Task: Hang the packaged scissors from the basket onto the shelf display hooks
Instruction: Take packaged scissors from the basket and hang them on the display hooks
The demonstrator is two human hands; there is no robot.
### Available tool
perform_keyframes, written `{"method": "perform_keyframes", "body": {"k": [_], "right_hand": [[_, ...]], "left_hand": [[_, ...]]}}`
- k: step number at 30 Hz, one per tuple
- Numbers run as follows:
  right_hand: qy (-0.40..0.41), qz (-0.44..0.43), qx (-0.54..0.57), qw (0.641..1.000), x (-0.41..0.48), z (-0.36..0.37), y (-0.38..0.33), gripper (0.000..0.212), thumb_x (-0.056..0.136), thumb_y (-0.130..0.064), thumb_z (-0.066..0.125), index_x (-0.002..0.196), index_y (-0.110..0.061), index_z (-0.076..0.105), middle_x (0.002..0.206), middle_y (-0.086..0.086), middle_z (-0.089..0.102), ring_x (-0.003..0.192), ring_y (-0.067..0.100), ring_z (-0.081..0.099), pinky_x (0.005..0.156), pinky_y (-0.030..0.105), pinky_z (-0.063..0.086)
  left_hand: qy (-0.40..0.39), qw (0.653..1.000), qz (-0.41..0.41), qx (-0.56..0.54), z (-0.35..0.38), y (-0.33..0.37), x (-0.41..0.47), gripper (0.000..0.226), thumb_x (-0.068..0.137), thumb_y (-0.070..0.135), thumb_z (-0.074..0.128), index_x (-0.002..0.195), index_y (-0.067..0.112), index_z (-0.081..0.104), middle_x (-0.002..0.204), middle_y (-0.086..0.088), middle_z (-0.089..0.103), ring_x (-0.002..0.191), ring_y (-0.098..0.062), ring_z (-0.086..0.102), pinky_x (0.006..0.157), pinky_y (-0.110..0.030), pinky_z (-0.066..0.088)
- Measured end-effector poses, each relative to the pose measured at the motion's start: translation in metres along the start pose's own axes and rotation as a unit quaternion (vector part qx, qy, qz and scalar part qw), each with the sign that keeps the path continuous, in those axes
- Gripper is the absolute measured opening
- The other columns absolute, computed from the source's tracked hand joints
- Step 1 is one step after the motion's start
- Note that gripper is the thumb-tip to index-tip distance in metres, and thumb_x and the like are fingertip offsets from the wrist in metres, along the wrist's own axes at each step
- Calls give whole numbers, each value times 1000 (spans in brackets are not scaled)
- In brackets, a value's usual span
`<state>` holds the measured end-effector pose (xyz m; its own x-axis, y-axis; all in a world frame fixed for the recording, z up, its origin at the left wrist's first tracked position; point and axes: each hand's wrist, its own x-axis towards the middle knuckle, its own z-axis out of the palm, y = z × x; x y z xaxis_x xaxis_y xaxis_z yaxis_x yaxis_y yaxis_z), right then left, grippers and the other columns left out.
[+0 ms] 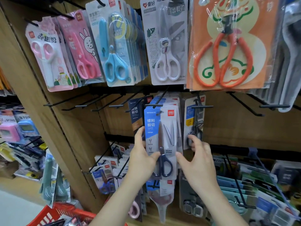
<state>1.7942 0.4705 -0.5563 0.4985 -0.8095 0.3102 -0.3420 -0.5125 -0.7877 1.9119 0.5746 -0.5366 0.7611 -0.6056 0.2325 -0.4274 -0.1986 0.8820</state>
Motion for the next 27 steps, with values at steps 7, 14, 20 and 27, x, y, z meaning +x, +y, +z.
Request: {"method": "perform_keyframes", "body": {"k": [7,14,20,27], "right_hand": [[-161,83,154,971,12,21,-2,72,97,-20,57,155,-33,16,140,-6,55,120,13,56,104,33,45],[-116,58,236,963,25,45,-21,75,100,-12,47,154,-45,7,151,-8,44,129,15,50,110,43,44],[-106,23,204,973,15,46,-25,80,101,-12,47,156,-41,-4,139,-16,42,119,4,48,102,26,42],[-60,16,109,992,-5,28,-24,85,95,-13,52,155,-41,-1,157,-5,35,135,21,46,110,45,42]], "left_hand": [[-67,997,-24,6,-2,-10,21,89,76,4,78,145,34,31,128,10,53,119,-9,55,100,-32,49],[-133,987,6,-92,-4,-18,35,105,71,-20,69,149,34,27,123,1,66,111,-15,67,84,-32,58],[-141,985,46,-83,-15,-25,33,104,79,-14,71,154,37,19,134,12,56,117,3,60,86,-19,54],[-132,988,39,-76,-19,-38,8,98,80,23,82,149,52,19,146,30,39,137,5,37,107,-19,42]]}}
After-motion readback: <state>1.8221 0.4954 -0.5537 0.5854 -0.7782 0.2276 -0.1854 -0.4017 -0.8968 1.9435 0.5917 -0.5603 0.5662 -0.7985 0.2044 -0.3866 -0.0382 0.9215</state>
